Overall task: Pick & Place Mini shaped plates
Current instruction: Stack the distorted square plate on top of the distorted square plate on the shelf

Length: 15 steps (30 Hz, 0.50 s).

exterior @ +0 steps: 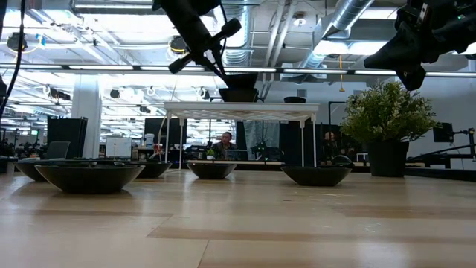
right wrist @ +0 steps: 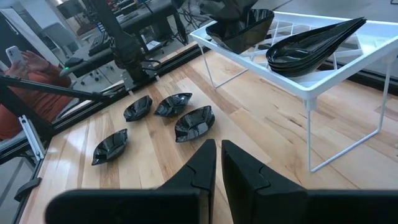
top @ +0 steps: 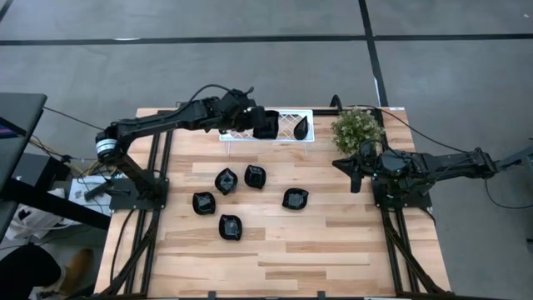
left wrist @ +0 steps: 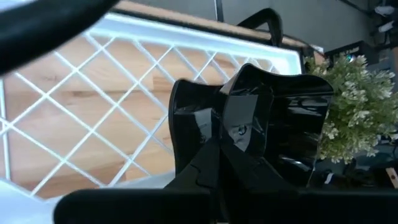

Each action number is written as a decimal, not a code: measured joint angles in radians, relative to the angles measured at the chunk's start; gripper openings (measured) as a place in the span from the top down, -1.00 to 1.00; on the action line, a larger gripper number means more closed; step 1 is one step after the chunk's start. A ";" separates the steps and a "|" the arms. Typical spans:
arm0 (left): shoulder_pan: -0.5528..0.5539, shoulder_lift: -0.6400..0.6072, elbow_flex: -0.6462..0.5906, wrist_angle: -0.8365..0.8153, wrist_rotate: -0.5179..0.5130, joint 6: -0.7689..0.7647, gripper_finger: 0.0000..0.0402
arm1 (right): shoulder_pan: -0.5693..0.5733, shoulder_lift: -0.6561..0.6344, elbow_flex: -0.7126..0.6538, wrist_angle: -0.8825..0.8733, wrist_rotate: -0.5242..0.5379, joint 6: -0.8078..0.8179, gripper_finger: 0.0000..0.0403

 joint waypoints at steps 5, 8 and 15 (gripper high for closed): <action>-0.002 0.014 0.000 -0.005 0.008 0.000 0.99 | 0.000 0.000 0.000 0.000 0.000 0.000 0.89; -0.002 0.025 0.000 0.001 0.012 -0.006 0.99 | 0.000 0.000 0.000 0.000 0.000 0.000 0.89; -0.002 0.035 0.000 0.002 0.015 -0.008 0.99 | 0.000 0.000 0.000 0.000 0.000 0.000 0.89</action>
